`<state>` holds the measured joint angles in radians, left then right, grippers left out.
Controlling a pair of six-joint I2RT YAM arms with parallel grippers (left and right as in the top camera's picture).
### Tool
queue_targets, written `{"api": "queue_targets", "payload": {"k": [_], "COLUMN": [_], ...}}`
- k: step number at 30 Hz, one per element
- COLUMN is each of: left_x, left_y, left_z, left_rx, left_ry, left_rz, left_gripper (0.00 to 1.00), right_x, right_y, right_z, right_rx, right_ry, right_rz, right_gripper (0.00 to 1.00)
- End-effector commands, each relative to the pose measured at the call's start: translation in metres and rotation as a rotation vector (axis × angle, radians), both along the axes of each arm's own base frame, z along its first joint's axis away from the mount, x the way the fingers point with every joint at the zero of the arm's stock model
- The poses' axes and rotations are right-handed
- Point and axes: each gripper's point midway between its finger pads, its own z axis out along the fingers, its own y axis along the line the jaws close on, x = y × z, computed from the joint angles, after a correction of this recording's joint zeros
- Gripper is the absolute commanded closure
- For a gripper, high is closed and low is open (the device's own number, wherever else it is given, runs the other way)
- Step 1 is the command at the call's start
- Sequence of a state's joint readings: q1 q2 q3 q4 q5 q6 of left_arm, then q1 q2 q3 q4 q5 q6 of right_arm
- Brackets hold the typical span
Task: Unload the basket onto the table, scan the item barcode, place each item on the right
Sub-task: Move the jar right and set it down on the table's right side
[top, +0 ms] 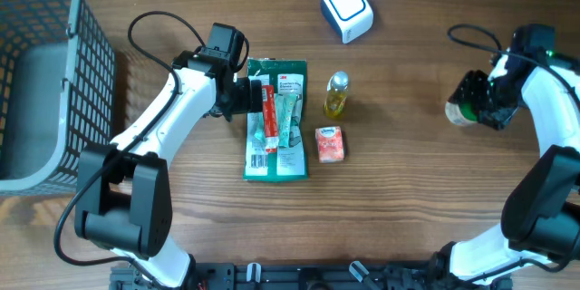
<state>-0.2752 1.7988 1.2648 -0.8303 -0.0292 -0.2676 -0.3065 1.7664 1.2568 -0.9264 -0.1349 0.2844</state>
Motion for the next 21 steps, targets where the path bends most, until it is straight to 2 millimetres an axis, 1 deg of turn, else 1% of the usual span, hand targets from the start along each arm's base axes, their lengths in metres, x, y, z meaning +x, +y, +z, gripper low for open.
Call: {"api": "queue_targets", "payload": {"k": [1, 4, 5, 6, 7, 8, 9, 10, 12, 14, 15, 16, 18, 19, 20, 21], "left_x": [0.000, -0.001, 0.000, -0.001, -0.001, -0.001, -0.001, -0.001, -0.001, 0.000, -0.001, 0.000, -0.001, -0.001, 0.000, 0.000], "left_y": [0.000, 0.000, 0.000, 0.000, 0.000, 0.000, 0.000, 0.000, 0.000, 0.000, 0.000, 0.000, 0.000, 0.000, 0.000, 0.000], "left_z": [0.004, 0.004, 0.004, 0.004, 0.004, 0.004, 0.004, 0.004, 0.004, 0.004, 0.004, 0.004, 0.004, 0.004, 0.004, 0.004], "left_rx": [0.002, 0.002, 0.002, 0.002, 0.002, 0.002, 0.002, 0.002, 0.003, 0.002, 0.002, 0.002, 0.002, 0.003, 0.002, 0.002], "left_ry": [-0.013, -0.013, -0.013, -0.013, -0.013, -0.013, -0.013, -0.013, -0.013, -0.013, -0.013, -0.013, -0.013, -0.013, -0.013, -0.013], "left_rz": [-0.001, 0.000, -0.001, -0.001, -0.001, -0.001, -0.001, -0.001, -0.001, -0.001, -0.001, 0.000, -0.001, -0.001, -0.001, -0.001], "left_gripper": [0.00, 0.00, 0.00, 0.00, 0.00, 0.00, 0.00, 0.00, 0.00, 0.00, 0.00, 0.00, 0.00, 0.00, 0.00, 0.00], "right_x": [-0.006, -0.007, -0.008, -0.008, -0.008, -0.009, -0.009, -0.010, -0.008, -0.002, 0.004, 0.012, 0.029, 0.035, 0.039, 0.044], "right_y": [-0.004, -0.003, -0.003, -0.003, -0.003, -0.004, -0.006, -0.009, -0.015, -0.017, -0.019, -0.021, -0.026, -0.026, -0.025, -0.016], "right_z": [-0.016, -0.027, -0.030, -0.031, -0.033, -0.033, -0.034, -0.034, -0.032, -0.025, -0.013, 0.005, 0.054, 0.074, 0.095, 0.120], "right_rx": [-0.027, -0.021, -0.020, -0.021, -0.022, -0.029, -0.038, -0.058, -0.090, -0.092, -0.097, -0.104, -0.122, -0.124, -0.119, -0.090], "right_ry": [0.023, 0.018, 0.015, 0.012, 0.011, 0.014, 0.016, 0.021, 0.012, -0.001, -0.015, -0.038, -0.102, -0.128, -0.156, -0.199], "right_rz": [-0.049, -0.100, -0.111, -0.111, -0.111, -0.112, -0.113, -0.116, -0.117, -0.118, -0.116, -0.107, -0.099, -0.095, -0.089, -0.038], "right_gripper": [0.73, 0.68, 0.63, 0.52, 0.32, 0.26, 0.14, 0.07, 0.00, 0.00, 0.00, 0.00, 0.00, 0.00, 0.00, 0.00]}}
